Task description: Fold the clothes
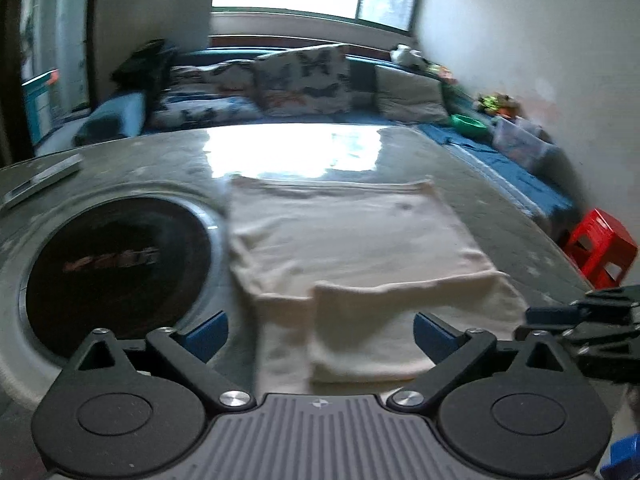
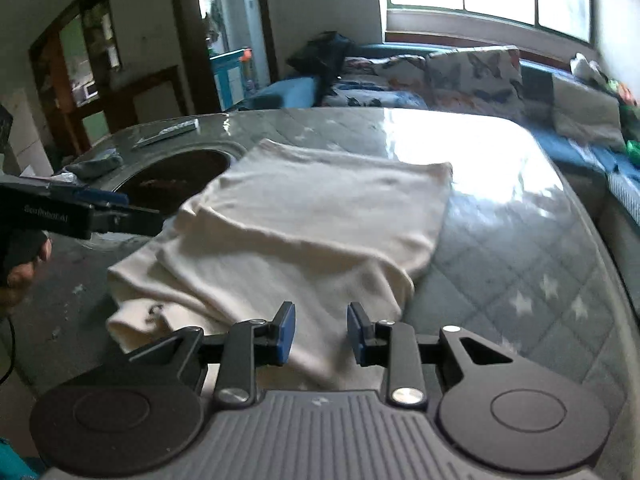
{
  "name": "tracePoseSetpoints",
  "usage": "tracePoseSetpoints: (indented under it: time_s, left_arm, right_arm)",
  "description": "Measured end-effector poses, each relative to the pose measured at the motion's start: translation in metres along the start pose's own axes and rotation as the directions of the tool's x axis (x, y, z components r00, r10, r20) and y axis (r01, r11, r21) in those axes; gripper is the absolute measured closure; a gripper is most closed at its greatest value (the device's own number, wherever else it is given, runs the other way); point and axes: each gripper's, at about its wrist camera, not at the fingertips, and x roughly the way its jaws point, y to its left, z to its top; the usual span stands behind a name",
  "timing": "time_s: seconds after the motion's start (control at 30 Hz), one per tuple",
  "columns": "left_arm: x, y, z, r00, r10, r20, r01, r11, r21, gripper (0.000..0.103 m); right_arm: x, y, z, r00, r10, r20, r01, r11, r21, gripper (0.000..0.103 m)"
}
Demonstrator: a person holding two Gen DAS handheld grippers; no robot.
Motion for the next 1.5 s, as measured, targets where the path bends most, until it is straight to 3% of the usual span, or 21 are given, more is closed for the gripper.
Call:
tracePoseSetpoints:
  time_s: [0.17,0.4,0.7,0.93,1.03,1.5]
  left_arm:
    - [0.018,-0.014,0.001,0.999,-0.013,-0.040,0.014,1.000,0.026,0.013]
    - [0.032,-0.017,0.011,0.998,-0.046,-0.036,0.047,0.998,0.029,0.021]
    - [0.065,-0.006,0.010,0.996,-0.005,-0.087,0.006,1.000,0.007,0.026]
    - [0.054,-0.009,0.013,0.999,0.002,-0.050,-0.002,1.000,0.007,0.025]
    - [0.058,-0.007,0.012,0.998,0.024,-0.066,-0.023,1.000,0.017,0.026]
    - [0.001,-0.009,-0.021,0.996,0.001,-0.095,0.016,0.983,0.184,0.024]
  right_arm:
    - [0.002,-0.008,-0.009,1.000,0.004,-0.019,-0.004,1.000,0.007,0.075]
    - [0.000,-0.014,0.019,0.998,0.020,0.063,-0.020,1.000,-0.005,0.075]
    - [0.036,-0.027,0.022,1.000,-0.005,0.023,0.005,1.000,0.007,0.082]
    - [0.024,-0.009,0.027,0.997,-0.010,0.071,0.015,0.997,-0.076,0.082]
    - [0.035,-0.006,0.027,0.999,-0.008,0.050,0.012,0.997,-0.074,0.082]
    - [0.023,0.037,-0.008,1.000,0.012,-0.009,-0.014,0.957,-0.290,0.081]
